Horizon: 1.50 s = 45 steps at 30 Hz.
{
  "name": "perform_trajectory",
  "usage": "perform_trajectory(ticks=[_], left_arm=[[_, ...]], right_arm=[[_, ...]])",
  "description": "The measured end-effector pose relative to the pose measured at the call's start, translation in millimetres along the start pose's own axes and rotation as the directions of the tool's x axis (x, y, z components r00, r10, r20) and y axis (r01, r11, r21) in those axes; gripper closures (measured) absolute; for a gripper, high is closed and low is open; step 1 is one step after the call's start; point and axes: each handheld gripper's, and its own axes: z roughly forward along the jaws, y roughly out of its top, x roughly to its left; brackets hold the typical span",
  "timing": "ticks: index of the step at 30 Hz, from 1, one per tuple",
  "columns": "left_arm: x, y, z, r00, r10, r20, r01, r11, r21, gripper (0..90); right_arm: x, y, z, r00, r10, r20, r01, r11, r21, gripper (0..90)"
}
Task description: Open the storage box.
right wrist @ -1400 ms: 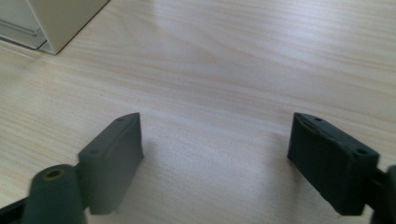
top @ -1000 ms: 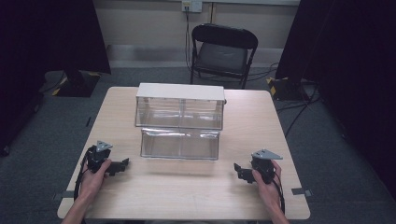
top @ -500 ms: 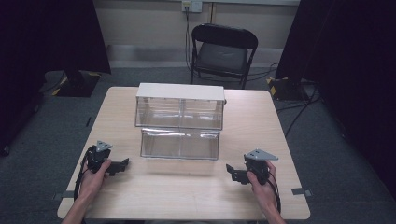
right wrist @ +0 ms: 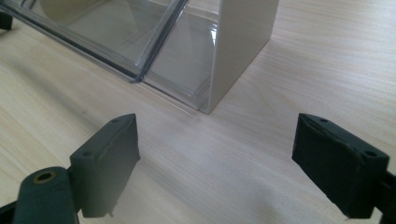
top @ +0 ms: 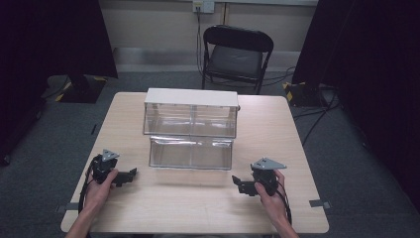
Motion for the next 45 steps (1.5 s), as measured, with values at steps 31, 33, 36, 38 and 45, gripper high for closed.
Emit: perform_trajectory(ticks=[31,33,36,38,45], left_arm=[[1.0,0.4,0.6,0.9999,0.008,0.007,-0.008,1.0000,-0.002,0.0],[1.0,0.4,0.6,0.9999,0.008,0.009,-0.008,1.0000,-0.002,0.0],[1.0,0.4,0.6,0.9999,0.008,0.008,-0.008,1.0000,-0.002,0.0],[1.0,0.4,0.6,0.9999,0.009,0.008,-0.009,1.0000,-0.002,0.0],[0.6,0.3,0.4,1.0000,0.006,0.007,-0.006,1.0000,-0.001,0.0]], right_arm=[[28.7,30.9,40.9,0.9963,-0.050,-0.070,0.052,0.998,0.026,14.1],[29.1,30.3,44.1,0.9962,-0.041,-0.077,0.044,0.999,0.031,14.1],[29.2,29.3,46.7,0.9965,-0.029,-0.079,0.031,0.999,0.025,13.9],[29.1,29.1,47.1,0.9964,-0.027,-0.080,0.029,0.999,0.024,13.8],[30.7,27.8,49.1,0.9971,-0.026,-0.072,0.027,1.000,0.015,13.8]])
